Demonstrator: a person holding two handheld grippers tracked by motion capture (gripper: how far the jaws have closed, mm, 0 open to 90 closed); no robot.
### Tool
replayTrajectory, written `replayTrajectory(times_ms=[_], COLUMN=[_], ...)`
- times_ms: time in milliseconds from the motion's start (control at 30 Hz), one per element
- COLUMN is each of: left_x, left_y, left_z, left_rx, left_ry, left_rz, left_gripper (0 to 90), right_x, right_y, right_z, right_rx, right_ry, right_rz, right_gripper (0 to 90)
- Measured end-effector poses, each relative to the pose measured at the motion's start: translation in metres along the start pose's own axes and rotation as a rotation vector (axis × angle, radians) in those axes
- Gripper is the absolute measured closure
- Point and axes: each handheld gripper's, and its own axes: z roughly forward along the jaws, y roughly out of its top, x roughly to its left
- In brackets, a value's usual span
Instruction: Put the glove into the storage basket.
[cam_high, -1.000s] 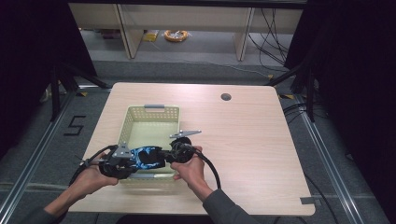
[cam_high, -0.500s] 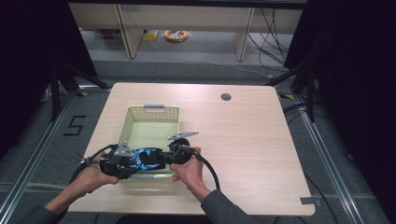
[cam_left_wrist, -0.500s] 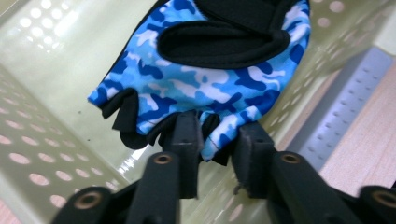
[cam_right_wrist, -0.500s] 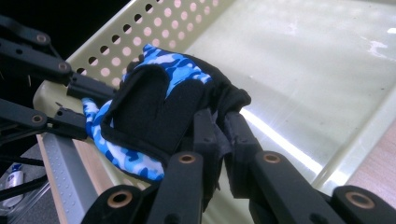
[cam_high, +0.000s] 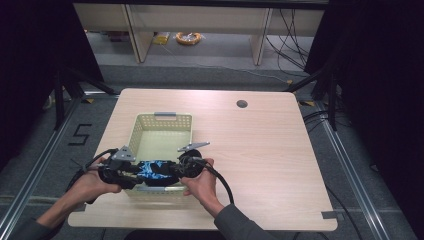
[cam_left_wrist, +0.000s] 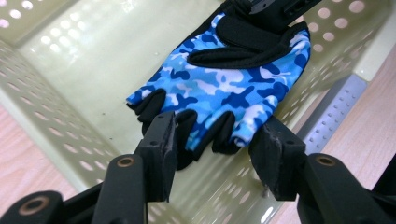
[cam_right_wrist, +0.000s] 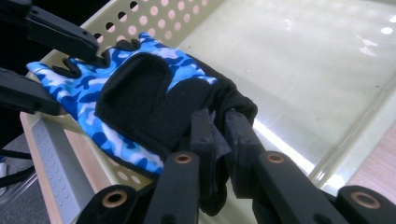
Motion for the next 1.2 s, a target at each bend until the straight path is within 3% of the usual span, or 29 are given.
replayTrajectory(times_ms=[67, 167, 333, 367, 433, 467, 500, 633, 667, 733, 833, 900, 933, 1100, 1200], left_x=[0.000, 0.002, 0.002, 0.003, 0.003, 0.004, 0.004, 0.005, 0.004, 0.006, 0.005, 0.003, 0.001, -0.006, -0.011], left_y=[0.000, -0.001, -0.003, -0.003, -0.004, -0.004, -0.004, -0.005, -0.005, -0.005, -0.005, -0.005, -0.005, -0.003, -0.001], left_z=[-0.003, -0.005, -0.007, -0.009, -0.011, -0.012, -0.014, -0.019, -0.020, -0.021, -0.022, -0.023, -0.022, -0.023, -0.023], left_rx=[-0.011, -0.001, -0.009, 0.006, -0.027, -0.011, -0.015, -0.049, -0.048, -0.060, -0.076, -0.084, -0.101, -0.109, -0.147], left_ry=[-0.005, -0.011, -0.012, -0.024, -0.018, -0.023, -0.025, -0.012, -0.016, -0.016, -0.016, -0.011, -0.005, -0.028, -0.025], left_rz=[-0.027, -0.011, -0.053, -0.040, -0.047, -0.037, -0.064, -0.051, -0.079, -0.065, -0.094, -0.087, -0.105, -0.097, -0.102], left_gripper=[48.5, 47.9, 42.1, 42.2, 41.1, 39.2, 38.3, 38.5, 38.3, 37.8, 36.6, 35.9, 35.4, 32.1, 30.0], right_x=[0.000, 0.000, 0.000, 0.000, 0.000, -0.001, -0.001, -0.001, -0.001, -0.002, 0.000, -0.001, -0.001, -0.002, -0.001], right_y=[0.000, 0.000, 0.001, 0.001, 0.001, 0.001, 0.001, 0.002, 0.002, 0.003, 0.003, 0.004, 0.004, 0.006, 0.009], right_z=[0.000, 0.000, 0.000, 0.000, 0.000, 0.001, 0.001, 0.000, -0.001, -0.002, -0.003, -0.004, -0.006, -0.015, -0.024], right_rx=[0.008, 0.001, 0.004, 0.002, 0.001, -0.001, 0.000, -0.001, 0.004, 0.006, -0.007, -0.014, -0.006, -0.040, -0.071], right_ry=[-0.004, -0.016, -0.014, -0.014, -0.015, -0.015, -0.016, -0.016, -0.006, -0.002, -0.018, -0.013, -0.006, 0.023, 0.050], right_rz=[0.004, 0.002, 0.006, 0.008, 0.005, -0.004, 0.003, 0.013, 0.016, 0.014, 0.012, 0.006, 0.016, 0.003, -0.009], right_gripper=[82.8, 82.4, 82.2, 82.2, 82.2, 82.3, 82.5, 80.8, 80.0, 78.1, 75.6, 74.4, 73.8, 70.9, 68.4])
